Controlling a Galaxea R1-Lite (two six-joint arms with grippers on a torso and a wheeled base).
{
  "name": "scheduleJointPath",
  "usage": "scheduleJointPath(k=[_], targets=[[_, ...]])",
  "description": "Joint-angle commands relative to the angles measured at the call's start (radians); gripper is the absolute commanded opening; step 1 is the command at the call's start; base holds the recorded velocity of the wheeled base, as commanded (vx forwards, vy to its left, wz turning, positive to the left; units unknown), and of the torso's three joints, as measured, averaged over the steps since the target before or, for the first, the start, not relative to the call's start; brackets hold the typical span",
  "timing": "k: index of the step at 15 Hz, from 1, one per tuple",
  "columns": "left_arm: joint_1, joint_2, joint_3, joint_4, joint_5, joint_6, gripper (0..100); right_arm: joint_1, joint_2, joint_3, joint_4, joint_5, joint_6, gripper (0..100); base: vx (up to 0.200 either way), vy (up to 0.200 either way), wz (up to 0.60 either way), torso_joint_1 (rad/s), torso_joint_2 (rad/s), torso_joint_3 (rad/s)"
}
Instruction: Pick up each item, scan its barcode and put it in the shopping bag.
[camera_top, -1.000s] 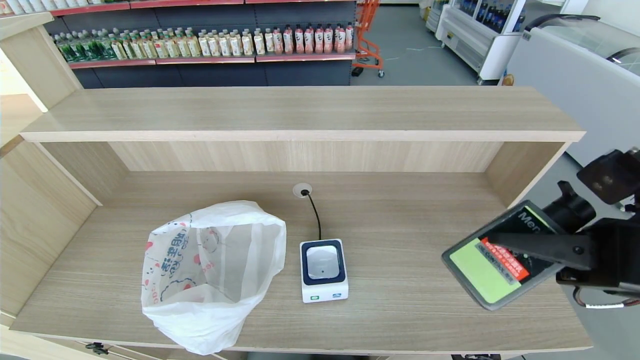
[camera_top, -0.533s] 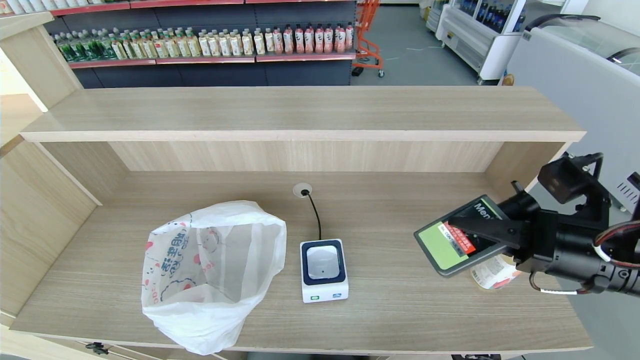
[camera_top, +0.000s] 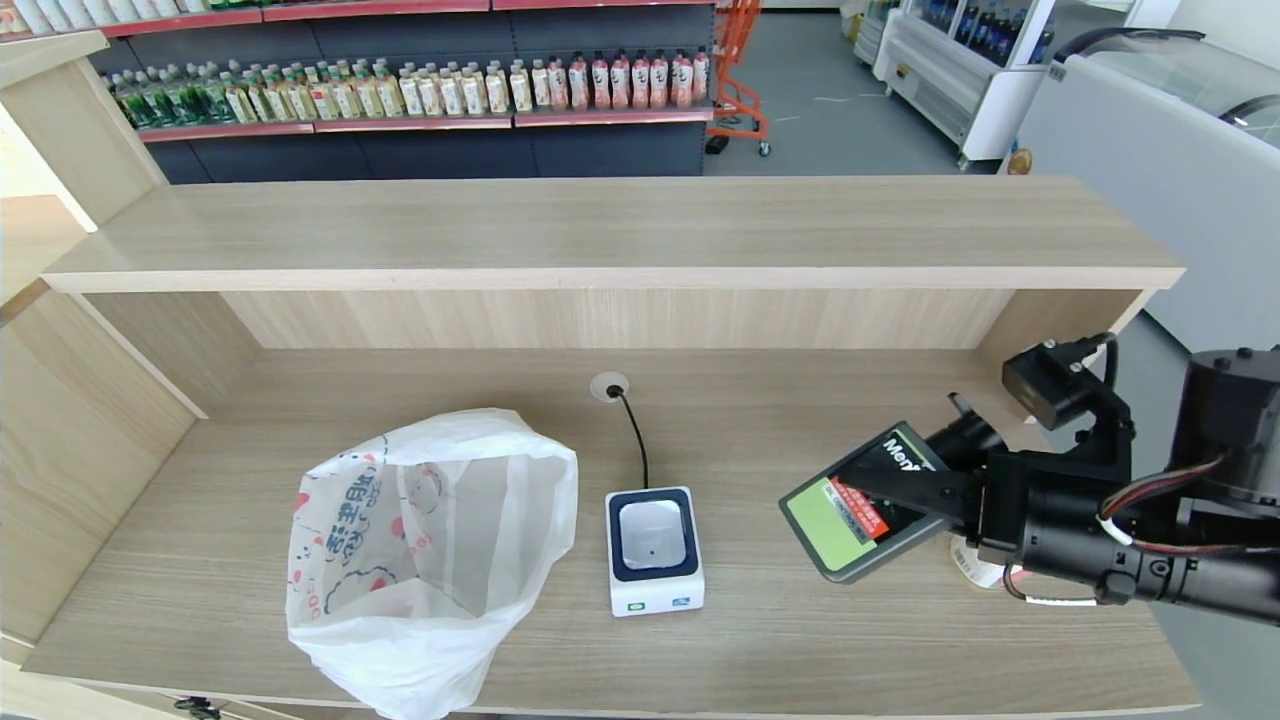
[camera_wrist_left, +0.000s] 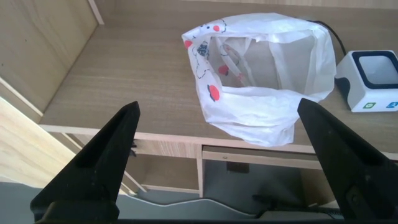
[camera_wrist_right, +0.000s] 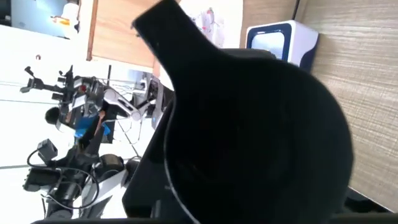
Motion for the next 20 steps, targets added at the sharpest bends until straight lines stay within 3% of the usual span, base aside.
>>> scheduleJointPath(k=[1, 5, 10, 15, 20], targets=[[-0.001, 0.000, 0.000, 0.000, 0.001, -0.001, 100, 0.030, 0.042, -0.013, 0.002, -0.021, 0.000, 0, 0.000, 0.200, 0.00, 0.012, 0.01, -0.007], [-0.001, 0.000, 0.000, 0.000, 0.001, 0.001, 100, 0.056, 0.117, -0.059, 0.002, -0.090, -0.040, 0, 0.000, 0.200, 0.00, 0.002, 0.00, 0.002], [-0.001, 0.000, 0.000, 0.000, 0.001, 0.002, 100, 0.053, 0.255, -0.106, 0.000, -0.208, -0.117, 0, 0.000, 0.000, 0.00, 0.000, 0.00, 0.000], [-0.001, 0.000, 0.000, 0.000, 0.001, 0.002, 100, 0.050, 0.406, -0.112, -0.139, -0.208, -0.201, 0, 0.000, 0.000, 0.00, 0.000, 0.00, 0.000], [-0.001, 0.000, 0.000, 0.000, 0.001, 0.002, 100, 0.056, 0.493, -0.151, -0.178, -0.203, -0.239, 0, 0.000, 0.000, 0.00, 0.000, 0.00, 0.000]])
